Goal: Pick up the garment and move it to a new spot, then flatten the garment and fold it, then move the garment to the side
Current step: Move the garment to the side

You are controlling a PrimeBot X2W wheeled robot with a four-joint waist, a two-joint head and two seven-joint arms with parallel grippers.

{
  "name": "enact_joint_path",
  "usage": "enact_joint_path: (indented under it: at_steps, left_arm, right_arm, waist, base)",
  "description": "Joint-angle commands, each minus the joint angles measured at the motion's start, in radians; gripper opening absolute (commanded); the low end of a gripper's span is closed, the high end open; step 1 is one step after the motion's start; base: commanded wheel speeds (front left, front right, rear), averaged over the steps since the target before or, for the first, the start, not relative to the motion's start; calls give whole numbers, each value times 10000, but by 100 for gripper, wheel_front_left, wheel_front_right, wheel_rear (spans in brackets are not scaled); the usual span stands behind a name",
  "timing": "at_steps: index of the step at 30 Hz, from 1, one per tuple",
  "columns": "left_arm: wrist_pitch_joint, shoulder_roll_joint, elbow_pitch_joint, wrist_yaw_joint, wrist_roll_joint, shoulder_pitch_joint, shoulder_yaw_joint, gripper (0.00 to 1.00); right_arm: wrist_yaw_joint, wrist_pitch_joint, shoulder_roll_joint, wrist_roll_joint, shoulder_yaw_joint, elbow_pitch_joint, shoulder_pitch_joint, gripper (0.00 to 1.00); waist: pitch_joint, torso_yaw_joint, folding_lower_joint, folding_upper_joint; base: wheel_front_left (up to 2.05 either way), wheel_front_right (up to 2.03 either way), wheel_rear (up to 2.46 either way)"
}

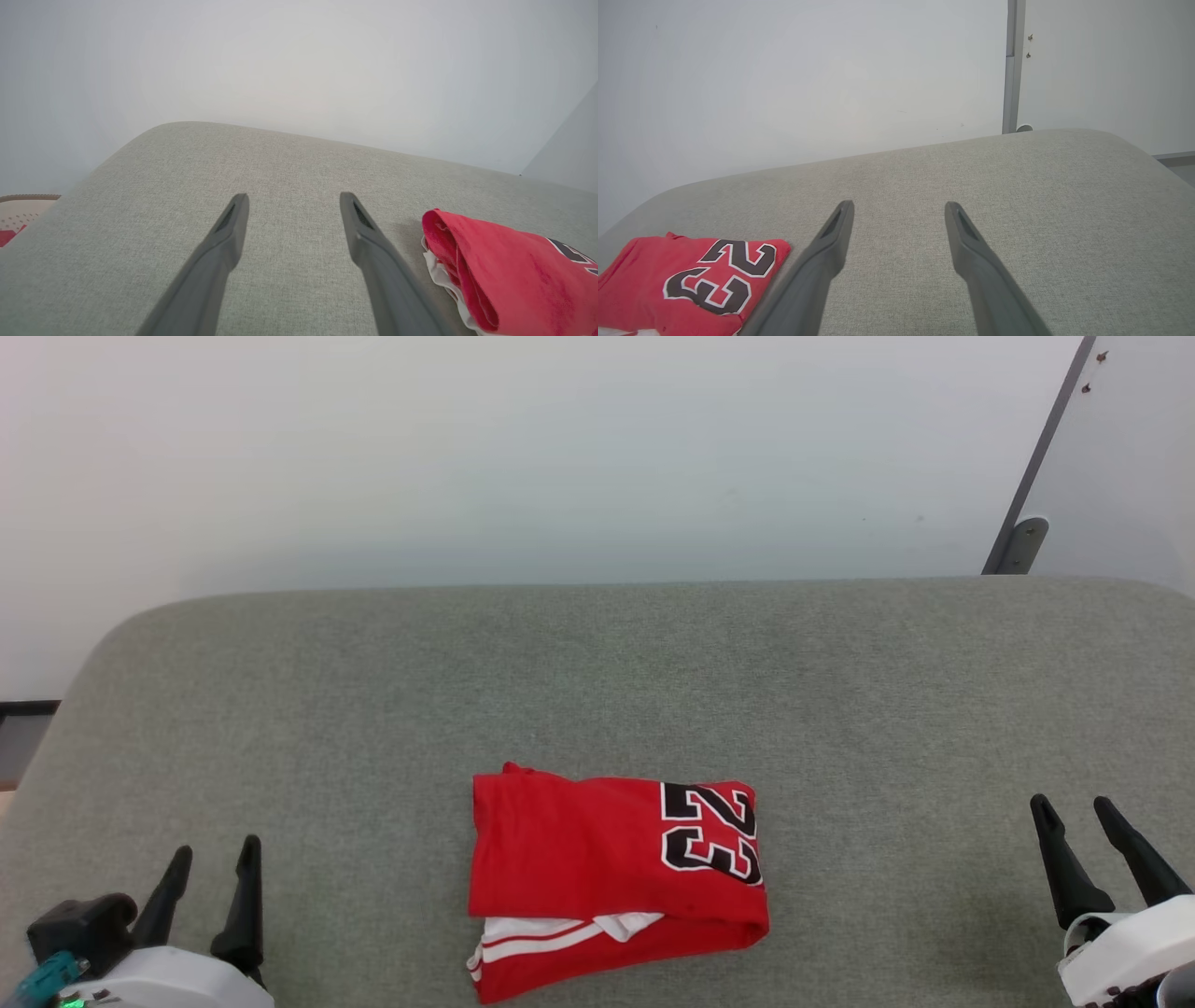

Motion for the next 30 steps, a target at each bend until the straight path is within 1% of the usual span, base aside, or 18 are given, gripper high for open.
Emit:
enact_joint_path:
  at_steps: [1,7,13,23,30]
  left_arm:
    - [-44,-6,-49,-49,56,77,13,100]
    - [-40,-58,-105,-71,141,57,-75,100]
    - [8,-37,-190,-56,151,-46,-140,100]
    - [184,-117,-336,-39,307,-214,-466,100]
    - [200,-235,-317,-79,345,-437,-630,100]
  right_arm:
    - [-13,27,42,-70,-51,-61,79,100]
    - [-13,269,132,-157,-74,-214,222,100]
    - [-13,899,256,-74,245,-218,-5,100]
    - [-13,2458,310,524,1611,-6,-731,100]
    - [-15,3902,176,829,2130,378,-1219,100]
  waist:
    - [-1,18,0,0]
    - [-2,193,0,0]
    - [19,631,0,0]
    - [161,1502,0,0]
    - [525,1976,0,0]
  base:
    - [0,0,0]
    - [0,0,0]
    - [0,0,0]
    - [0,0,0]
    - [0,0,0]
